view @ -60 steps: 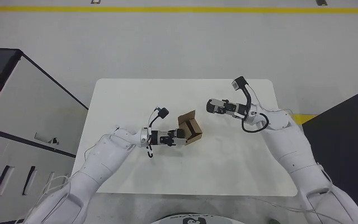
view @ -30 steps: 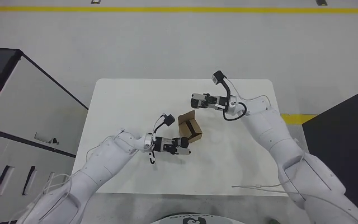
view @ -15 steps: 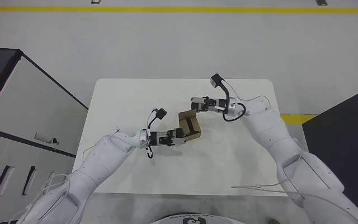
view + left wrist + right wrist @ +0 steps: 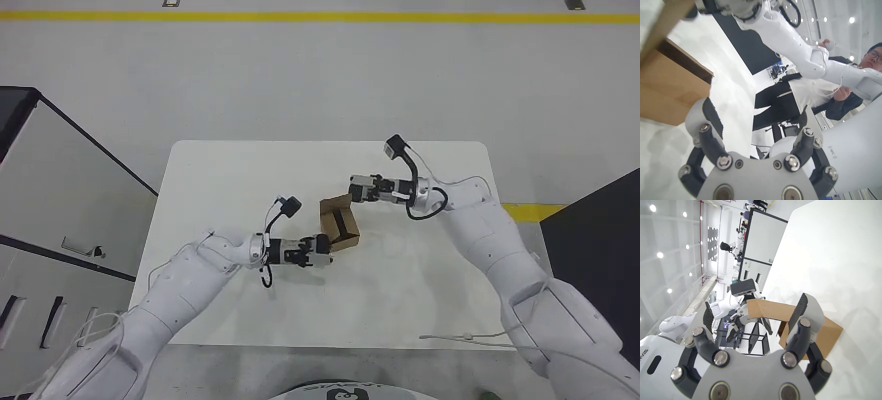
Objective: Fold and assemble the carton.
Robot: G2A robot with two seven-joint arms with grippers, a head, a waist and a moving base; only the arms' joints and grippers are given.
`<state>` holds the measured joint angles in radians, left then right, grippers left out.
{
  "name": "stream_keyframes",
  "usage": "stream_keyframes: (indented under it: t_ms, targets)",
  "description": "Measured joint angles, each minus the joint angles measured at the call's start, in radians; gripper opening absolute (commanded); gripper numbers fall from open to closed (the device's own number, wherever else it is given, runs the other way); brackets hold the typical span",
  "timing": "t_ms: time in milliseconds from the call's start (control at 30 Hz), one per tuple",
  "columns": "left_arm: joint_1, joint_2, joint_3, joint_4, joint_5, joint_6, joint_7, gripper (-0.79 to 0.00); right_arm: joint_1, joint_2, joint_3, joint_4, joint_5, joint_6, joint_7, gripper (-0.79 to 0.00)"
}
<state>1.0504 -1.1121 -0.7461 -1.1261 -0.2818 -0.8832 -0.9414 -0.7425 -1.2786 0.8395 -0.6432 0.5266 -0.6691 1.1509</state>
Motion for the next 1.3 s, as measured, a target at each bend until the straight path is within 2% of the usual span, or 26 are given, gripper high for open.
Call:
stream_keyframes:
  t_ms: [200,467,733,1300]
  targets:
    - [-0.015,-0.009,0.044,0.001,-0.016,0.011,-0.007,0.0,-0.003,0.001,0.006,-0.013,-0.003,-0.01,-0.01,0.0]
    - [-0.056,-0.035,0.072,0.074,0.008,-0.005,0.035,0.0,0.004,-0.007,-0.01,-0.018,-0.006,0.005,0.005,0.0]
    - [-0.068,-0.039,0.052,0.139,0.004,-0.035,0.073,0.0,0.013,-0.003,-0.019,-0.024,-0.011,0.033,0.034,0.0]
    - [-0.079,-0.038,-0.005,0.176,0.006,-0.074,0.166,0.0,0.004,0.011,-0.026,-0.029,-0.01,0.094,0.094,0.0]
